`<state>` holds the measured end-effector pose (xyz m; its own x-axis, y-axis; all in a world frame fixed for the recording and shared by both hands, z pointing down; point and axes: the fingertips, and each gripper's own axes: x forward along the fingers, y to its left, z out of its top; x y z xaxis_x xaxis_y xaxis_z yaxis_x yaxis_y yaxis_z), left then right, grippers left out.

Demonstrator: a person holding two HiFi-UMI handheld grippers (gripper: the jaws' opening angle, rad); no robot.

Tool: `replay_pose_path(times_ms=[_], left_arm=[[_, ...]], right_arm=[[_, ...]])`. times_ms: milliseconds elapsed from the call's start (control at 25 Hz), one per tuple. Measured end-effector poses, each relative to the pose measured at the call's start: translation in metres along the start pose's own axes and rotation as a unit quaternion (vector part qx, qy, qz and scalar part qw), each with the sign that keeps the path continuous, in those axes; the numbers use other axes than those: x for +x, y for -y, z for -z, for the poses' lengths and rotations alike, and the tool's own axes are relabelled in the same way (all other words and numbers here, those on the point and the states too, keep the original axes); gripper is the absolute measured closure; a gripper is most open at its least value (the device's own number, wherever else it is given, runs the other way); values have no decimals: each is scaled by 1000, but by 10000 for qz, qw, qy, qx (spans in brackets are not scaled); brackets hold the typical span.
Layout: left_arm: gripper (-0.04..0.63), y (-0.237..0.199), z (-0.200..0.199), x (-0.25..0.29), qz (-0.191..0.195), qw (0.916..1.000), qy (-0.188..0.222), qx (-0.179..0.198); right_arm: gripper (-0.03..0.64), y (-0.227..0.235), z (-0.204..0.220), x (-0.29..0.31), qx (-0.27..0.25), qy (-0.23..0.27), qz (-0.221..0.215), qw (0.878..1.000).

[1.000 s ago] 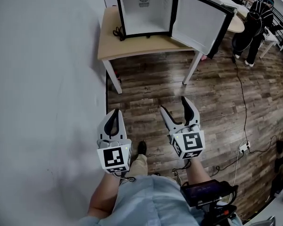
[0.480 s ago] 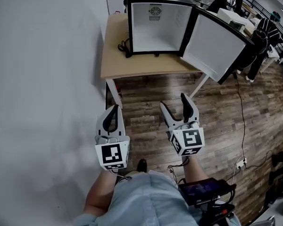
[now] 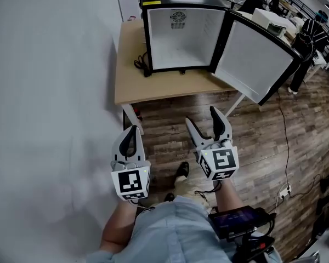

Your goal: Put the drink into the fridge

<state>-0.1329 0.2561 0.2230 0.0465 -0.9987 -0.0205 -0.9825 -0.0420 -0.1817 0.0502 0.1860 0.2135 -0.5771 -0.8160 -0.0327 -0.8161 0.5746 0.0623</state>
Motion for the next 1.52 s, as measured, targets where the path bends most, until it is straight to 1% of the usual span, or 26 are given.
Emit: replay_pose_path(times_ms=[320,440,640,840,1040,1160,1280,1520], left_arm=[[586,-7,26,84,-20,9995,-305,36],[586,-14,31,127,-99,9992,-398,4],[586,-32,27,202,-303,9986,-423,25],[586,-53,2,265,-587,9980,-215,84],[586,-77,-26,304,-825,9965,29,119],[586,-88,-28,318,-933,9956,50,88],[586,-97,-23,331,-972,9952,14,55],[586,-121,-16,362,-999,9950,-2,-40]], right_arm=[[278,49,23,75,89,-130,32,9999],[276,73,28,114,112,-181,-30,9998],[275,108,23,186,140,-115,-231,9996],[270,133,-10,256,-3,156,-515,9986],[267,147,-44,300,-123,424,-709,9965],[265,147,-52,316,-151,443,-836,9954],[256,143,-67,326,-87,507,-1058,9931],[253,138,-136,344,-174,810,-1407,9866]])
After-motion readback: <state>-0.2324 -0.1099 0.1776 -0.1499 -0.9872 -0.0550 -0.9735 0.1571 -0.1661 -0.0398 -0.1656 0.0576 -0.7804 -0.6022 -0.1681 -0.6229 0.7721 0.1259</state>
